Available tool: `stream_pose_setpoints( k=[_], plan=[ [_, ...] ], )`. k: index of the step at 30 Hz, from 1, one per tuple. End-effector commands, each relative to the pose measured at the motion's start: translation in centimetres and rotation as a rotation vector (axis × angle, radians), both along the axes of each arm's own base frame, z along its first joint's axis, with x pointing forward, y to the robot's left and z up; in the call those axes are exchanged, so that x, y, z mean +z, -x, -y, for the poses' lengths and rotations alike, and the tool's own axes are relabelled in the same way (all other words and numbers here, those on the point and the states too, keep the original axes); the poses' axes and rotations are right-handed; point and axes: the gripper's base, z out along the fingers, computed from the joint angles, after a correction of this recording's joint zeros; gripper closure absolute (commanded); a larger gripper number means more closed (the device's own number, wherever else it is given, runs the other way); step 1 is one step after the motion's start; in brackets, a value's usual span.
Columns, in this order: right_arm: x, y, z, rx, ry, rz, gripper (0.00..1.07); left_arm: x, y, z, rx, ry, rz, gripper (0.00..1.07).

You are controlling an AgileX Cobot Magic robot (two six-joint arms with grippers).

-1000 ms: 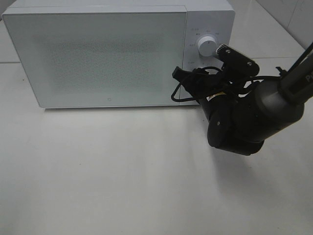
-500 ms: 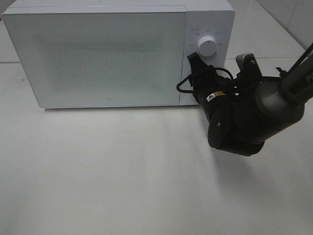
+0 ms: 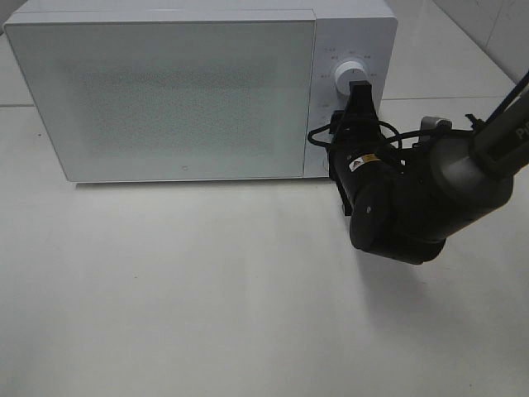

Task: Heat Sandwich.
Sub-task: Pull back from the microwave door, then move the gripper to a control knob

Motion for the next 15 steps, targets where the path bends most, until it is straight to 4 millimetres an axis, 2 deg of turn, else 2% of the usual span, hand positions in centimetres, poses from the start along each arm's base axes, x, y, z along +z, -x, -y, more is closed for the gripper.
stream_pose_setpoints(
  k=[1, 15],
  plan=[
    [3.01, -0.71, 0.59, -0.092, -0.083, 0.244, 0.99, -0.03, 0.31, 0.09, -0.001, 0.011, 0.033, 0.09],
    [3.02, -0.72, 0.53, -0.089, -0.121, 0.246, 0.97, -0.03, 0.31, 0.09, -0.001, 0.011, 0.033, 0.09]
  ],
)
